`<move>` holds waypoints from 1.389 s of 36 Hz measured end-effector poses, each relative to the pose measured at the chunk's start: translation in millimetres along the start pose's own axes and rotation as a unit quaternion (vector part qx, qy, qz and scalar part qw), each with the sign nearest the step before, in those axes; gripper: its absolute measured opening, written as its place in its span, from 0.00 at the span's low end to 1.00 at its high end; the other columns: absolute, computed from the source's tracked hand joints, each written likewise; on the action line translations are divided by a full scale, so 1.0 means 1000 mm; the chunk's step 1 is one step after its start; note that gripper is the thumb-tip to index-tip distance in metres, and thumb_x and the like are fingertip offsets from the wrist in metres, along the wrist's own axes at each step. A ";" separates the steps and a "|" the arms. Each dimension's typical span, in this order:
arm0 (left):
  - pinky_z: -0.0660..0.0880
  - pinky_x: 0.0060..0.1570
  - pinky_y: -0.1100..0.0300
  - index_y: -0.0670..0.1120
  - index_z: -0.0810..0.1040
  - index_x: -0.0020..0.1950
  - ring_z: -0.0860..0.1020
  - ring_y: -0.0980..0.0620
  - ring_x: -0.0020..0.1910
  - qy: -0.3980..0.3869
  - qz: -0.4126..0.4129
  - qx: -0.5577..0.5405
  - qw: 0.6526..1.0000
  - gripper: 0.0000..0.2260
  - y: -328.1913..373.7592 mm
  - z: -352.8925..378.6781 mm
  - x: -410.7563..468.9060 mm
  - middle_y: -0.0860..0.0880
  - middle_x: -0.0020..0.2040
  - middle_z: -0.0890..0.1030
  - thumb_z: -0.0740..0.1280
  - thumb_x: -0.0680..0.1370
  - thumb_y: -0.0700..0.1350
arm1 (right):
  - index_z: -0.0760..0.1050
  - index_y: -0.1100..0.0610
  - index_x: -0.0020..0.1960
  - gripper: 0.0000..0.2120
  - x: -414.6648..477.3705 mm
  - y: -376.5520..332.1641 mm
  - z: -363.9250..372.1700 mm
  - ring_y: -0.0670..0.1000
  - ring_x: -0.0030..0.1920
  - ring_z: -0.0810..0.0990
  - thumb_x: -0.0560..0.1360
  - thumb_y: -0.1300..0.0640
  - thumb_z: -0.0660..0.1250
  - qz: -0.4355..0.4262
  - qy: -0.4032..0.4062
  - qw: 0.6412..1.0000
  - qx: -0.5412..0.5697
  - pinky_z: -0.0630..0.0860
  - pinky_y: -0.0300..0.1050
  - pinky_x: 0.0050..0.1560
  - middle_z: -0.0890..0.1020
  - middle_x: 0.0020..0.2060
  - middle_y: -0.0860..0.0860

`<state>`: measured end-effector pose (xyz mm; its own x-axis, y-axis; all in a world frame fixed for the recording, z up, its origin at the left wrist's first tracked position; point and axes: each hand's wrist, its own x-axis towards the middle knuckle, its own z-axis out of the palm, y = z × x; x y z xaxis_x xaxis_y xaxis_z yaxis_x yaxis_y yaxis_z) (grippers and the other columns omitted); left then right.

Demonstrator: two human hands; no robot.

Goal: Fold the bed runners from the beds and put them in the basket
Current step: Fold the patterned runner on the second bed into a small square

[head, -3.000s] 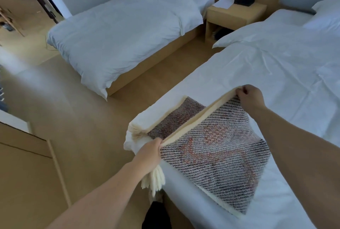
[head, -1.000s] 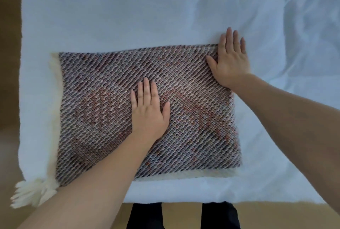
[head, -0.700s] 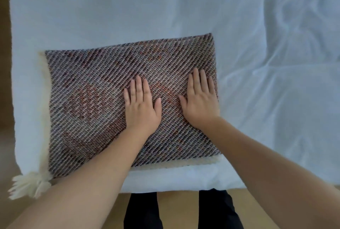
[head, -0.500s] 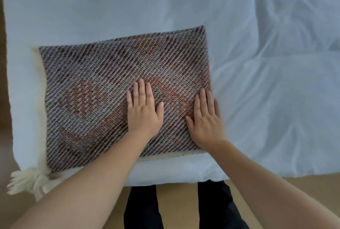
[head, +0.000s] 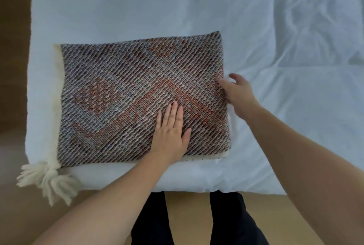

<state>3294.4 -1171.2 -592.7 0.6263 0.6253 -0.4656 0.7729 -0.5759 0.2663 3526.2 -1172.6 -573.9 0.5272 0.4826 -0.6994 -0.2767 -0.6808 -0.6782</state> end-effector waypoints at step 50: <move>0.74 0.56 0.53 0.44 0.55 0.76 0.76 0.47 0.57 0.091 -0.224 -0.287 0.927 0.22 -0.287 -0.055 -0.123 0.45 0.68 0.66 0.53 0.82 0.45 | 0.55 0.60 0.74 0.29 -0.105 -0.061 0.428 0.53 0.46 0.77 0.79 0.51 0.62 -0.245 -0.068 0.905 -0.341 0.72 0.44 0.42 0.78 0.51 0.55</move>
<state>3001.1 -1054.1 -565.5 0.1948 0.8428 -0.5017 0.8535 0.1063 0.5101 3144.1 -945.8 -555.9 0.3351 0.8504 -0.4056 0.5485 -0.5261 -0.6499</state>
